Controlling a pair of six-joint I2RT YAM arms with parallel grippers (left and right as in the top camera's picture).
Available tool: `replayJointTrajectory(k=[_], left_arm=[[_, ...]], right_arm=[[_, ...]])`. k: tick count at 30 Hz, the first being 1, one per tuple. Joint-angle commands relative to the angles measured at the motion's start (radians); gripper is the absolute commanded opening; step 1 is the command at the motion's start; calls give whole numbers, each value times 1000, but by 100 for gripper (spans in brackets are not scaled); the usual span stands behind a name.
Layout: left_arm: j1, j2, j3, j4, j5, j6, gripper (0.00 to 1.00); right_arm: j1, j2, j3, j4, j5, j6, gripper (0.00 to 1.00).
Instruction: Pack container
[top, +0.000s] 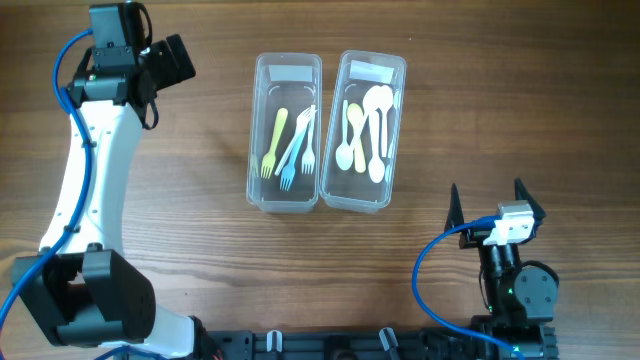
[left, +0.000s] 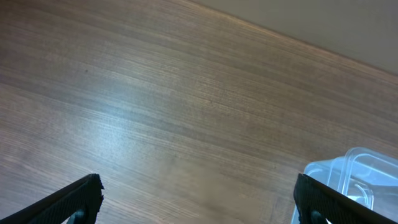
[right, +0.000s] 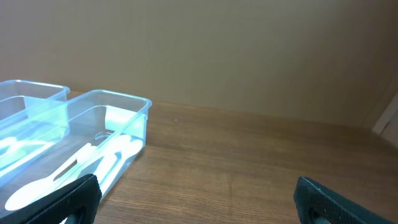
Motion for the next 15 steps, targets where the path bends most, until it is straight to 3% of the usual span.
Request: replayJointTrajectory(k=[1, 9, 15], left_arm=[[8, -92, 14, -46, -2, -16, 100], [8, -468, 2, -251, -3, -16, 100], [8, -790, -126, -326, -9, -16, 100]], right_arm=[[-4, 2, -3, 2, -16, -8, 99], [-4, 2, -3, 2, -16, -9, 100], [-4, 2, -3, 2, -16, -8, 100]])
